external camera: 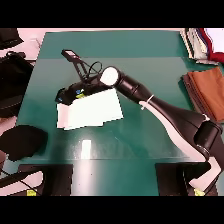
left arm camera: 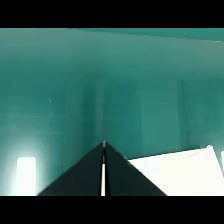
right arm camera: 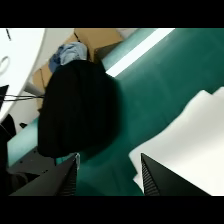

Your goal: Fold the shirts.

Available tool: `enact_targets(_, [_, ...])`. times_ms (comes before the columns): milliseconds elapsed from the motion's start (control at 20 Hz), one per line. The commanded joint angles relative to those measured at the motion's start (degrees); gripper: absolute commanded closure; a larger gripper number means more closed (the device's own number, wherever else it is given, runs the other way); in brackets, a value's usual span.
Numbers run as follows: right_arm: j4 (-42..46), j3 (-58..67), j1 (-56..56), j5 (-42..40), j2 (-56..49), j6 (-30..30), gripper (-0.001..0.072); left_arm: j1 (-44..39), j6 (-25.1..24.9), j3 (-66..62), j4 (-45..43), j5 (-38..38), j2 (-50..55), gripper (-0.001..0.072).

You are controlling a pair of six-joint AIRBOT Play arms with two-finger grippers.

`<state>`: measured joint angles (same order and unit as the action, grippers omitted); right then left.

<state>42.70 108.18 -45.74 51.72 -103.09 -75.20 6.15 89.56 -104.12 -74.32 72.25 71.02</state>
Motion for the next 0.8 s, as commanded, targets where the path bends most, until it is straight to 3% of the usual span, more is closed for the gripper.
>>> enact_targets(0, [12.0, 2.1, 6.2, 12.2, 0.9, -4.8, 0.0272, 0.3, -0.4, 0.0, 1.7, 1.5, -0.5, 0.0676])
enact_targets(150, [20.0, -0.1, 14.1, 20.7, 2.4, -8.2, 0.0272, -2.8, -1.7, 0.2, 2.1, 0.8, -0.5, 0.0677])
enact_targets(350, [19.7, -17.4, 24.3, 16.9, 8.3, -8.4, 0.0272, -8.4, -3.1, 1.2, 2.1, 0.0, 0.0, 0.0677])
enact_targets(500, [9.1, -30.3, 30.3, 10.4, 9.8, -8.9, 0.0265, -11.7, -3.1, 2.9, 2.1, -2.6, 0.3, 0.0676])
enact_targets(550, [5.6, -32.8, 31.3, 9.8, 8.8, -8.5, 0.0220, -12.5, -3.1, 3.6, 2.1, -3.6, 0.3, 0.0677])
enact_targets(750, [-6.4, -35.3, 28.9, 8.1, 2.4, -3.6, 0.0194, -13.7, -3.1, 4.7, 2.5, -4.3, 0.3, 0.0677])
